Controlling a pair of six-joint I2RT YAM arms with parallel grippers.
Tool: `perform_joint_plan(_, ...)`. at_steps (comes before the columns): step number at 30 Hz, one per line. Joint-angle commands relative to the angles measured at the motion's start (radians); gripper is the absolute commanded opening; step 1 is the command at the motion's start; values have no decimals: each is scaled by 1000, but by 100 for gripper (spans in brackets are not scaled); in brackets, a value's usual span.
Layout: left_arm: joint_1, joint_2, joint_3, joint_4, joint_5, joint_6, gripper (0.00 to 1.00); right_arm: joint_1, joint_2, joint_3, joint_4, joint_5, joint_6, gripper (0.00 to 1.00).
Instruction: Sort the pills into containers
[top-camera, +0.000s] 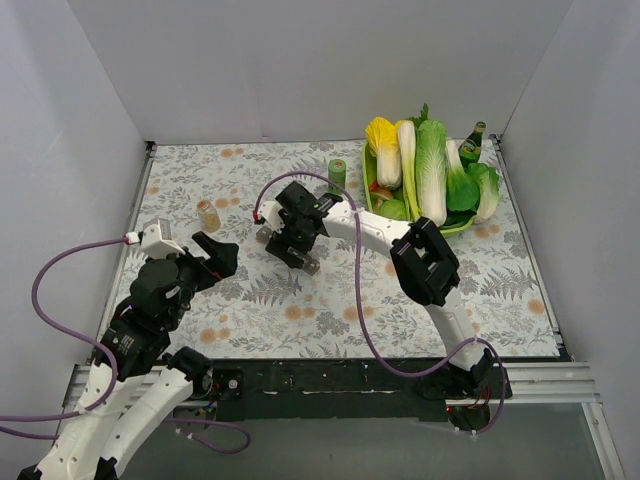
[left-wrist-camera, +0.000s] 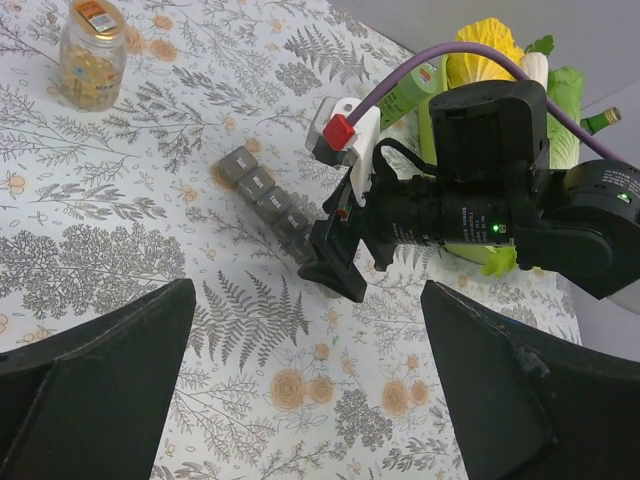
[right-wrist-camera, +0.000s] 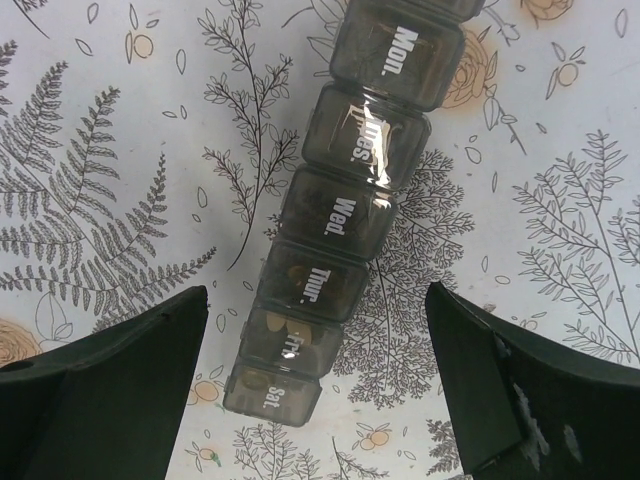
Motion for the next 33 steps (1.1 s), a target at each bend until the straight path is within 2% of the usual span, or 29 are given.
perform_joint_plan(1, 4, 0, -18, 6, -14, -8, 98, 5, 10, 31, 7, 29, 30, 97)
perform_joint_plan(18, 4, -22, -19, -15, -8, -36, 98, 5, 126, 182, 17, -9, 60, 96)
perform_joint_plan(24, 4, -11, -16, -14, -5, -38, 98, 5, 157, 212, 14, -3, 71, 86)
perform_joint_plan(33, 4, -11, -25, -6, 18, -59, 98, 5, 166, 208, 11, -23, 87, 62)
